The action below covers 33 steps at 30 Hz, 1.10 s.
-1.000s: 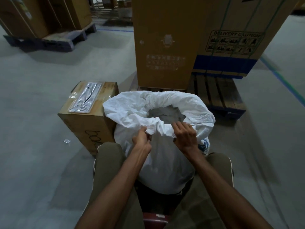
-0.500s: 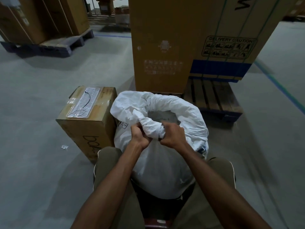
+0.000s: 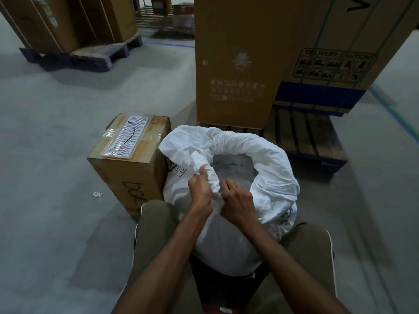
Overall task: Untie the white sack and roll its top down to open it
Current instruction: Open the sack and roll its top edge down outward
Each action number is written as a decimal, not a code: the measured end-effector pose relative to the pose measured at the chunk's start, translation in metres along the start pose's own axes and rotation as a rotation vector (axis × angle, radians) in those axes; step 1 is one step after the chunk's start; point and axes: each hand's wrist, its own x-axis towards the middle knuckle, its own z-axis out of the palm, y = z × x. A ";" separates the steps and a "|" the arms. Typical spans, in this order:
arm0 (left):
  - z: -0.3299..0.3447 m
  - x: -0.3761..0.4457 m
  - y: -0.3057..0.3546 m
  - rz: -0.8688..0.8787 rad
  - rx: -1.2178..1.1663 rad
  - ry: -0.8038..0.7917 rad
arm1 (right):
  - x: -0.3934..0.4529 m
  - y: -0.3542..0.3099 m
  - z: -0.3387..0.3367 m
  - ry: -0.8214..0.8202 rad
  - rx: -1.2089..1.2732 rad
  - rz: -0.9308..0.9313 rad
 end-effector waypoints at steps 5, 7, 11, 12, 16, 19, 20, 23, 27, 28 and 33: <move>-0.016 0.011 0.007 -0.289 -0.345 -0.170 | 0.008 0.019 -0.023 -0.411 0.787 0.424; -0.028 0.020 -0.004 -0.316 -0.339 -0.251 | 0.014 0.022 -0.022 -0.475 0.754 0.389; -0.039 0.027 0.003 -0.168 -0.163 -0.305 | 0.017 0.009 -0.012 -0.407 0.673 0.349; -0.040 0.028 0.008 -0.103 -0.060 -0.230 | 0.017 0.005 -0.011 -0.351 0.616 0.341; -0.045 0.030 0.011 0.191 0.302 0.044 | 0.011 -0.015 -0.002 -0.129 0.301 0.162; -0.042 0.028 0.006 0.347 0.548 0.158 | 0.000 -0.032 0.013 -0.122 0.040 -0.011; -0.041 0.032 0.004 0.391 0.646 0.148 | -0.006 -0.036 0.016 -0.117 0.008 -0.051; -0.042 0.048 0.005 0.265 0.700 0.044 | -0.012 -0.029 0.019 -0.131 0.047 -0.084; -0.052 0.046 0.011 -0.187 0.152 -0.168 | 0.001 -0.009 0.008 -0.326 0.480 0.133; -0.055 0.044 0.011 -0.233 0.031 -0.185 | 0.005 -0.005 0.007 -0.433 0.629 0.220; -0.075 0.054 0.006 -0.379 -0.127 -0.260 | 0.020 -0.005 -0.002 -0.848 1.168 0.415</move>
